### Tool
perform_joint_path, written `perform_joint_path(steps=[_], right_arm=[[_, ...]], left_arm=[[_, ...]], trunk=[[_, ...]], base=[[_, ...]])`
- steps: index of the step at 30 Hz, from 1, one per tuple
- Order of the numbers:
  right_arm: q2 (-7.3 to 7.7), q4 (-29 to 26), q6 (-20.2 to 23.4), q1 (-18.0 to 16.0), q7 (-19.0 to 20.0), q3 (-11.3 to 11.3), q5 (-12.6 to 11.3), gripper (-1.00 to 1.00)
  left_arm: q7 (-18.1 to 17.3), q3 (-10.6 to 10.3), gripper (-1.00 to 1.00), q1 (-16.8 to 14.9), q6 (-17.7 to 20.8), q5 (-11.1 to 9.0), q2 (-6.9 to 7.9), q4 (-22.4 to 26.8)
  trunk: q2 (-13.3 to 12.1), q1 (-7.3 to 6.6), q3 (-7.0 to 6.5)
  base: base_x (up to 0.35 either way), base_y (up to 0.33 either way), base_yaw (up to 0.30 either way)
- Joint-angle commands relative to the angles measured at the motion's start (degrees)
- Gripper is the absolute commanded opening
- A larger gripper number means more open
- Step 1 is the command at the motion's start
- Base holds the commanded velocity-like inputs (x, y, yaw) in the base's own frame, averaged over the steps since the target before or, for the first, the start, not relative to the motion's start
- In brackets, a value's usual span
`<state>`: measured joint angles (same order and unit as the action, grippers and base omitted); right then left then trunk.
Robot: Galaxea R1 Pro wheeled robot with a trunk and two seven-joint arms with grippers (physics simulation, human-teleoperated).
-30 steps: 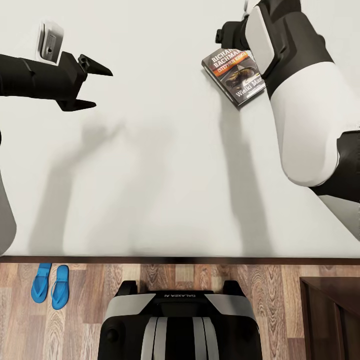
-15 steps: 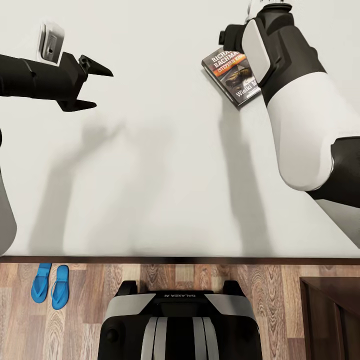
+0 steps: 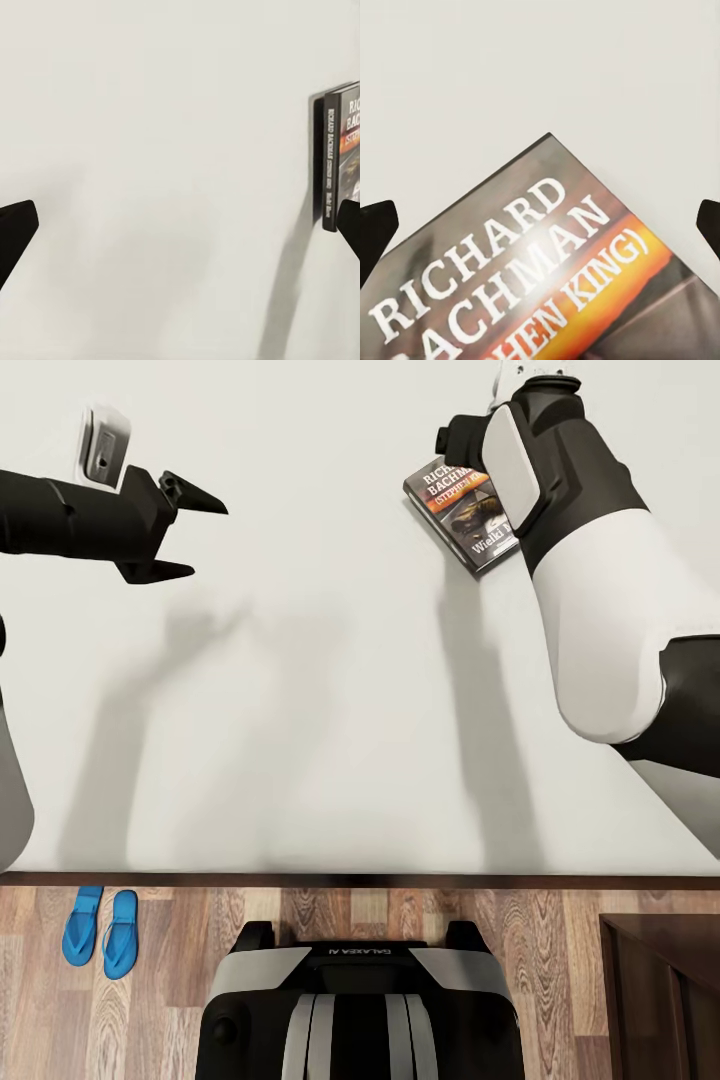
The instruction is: In the bedroom, move the book from the bed onto either nightstand, and place the two sandals side by side next to the bed.
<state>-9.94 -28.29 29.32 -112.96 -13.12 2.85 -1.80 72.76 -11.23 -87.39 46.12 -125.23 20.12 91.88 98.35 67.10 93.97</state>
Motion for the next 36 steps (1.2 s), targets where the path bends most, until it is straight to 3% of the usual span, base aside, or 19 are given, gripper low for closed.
perform_joint_path(steps=[1,36], right_arm=[[-0.06,-0.04,0.20,-0.03,-0.21,0.25,-0.27,1.00],[-0.06,4.70,0.13,-0.23,-0.17,0.46,-2.76,1.00]], left_arm=[[0.44,-0.03,1.00,-0.04,0.38,-0.31,0.02,0.02],[0.44,-0.22,1.00,0.11,0.41,-0.02,0.09,0.22]], trunk=[[0.01,0.00,0.02],[0.01,0.00,0.02]], base=[[0.000,0.000,0.000],[-0.001,0.000,0.000]])
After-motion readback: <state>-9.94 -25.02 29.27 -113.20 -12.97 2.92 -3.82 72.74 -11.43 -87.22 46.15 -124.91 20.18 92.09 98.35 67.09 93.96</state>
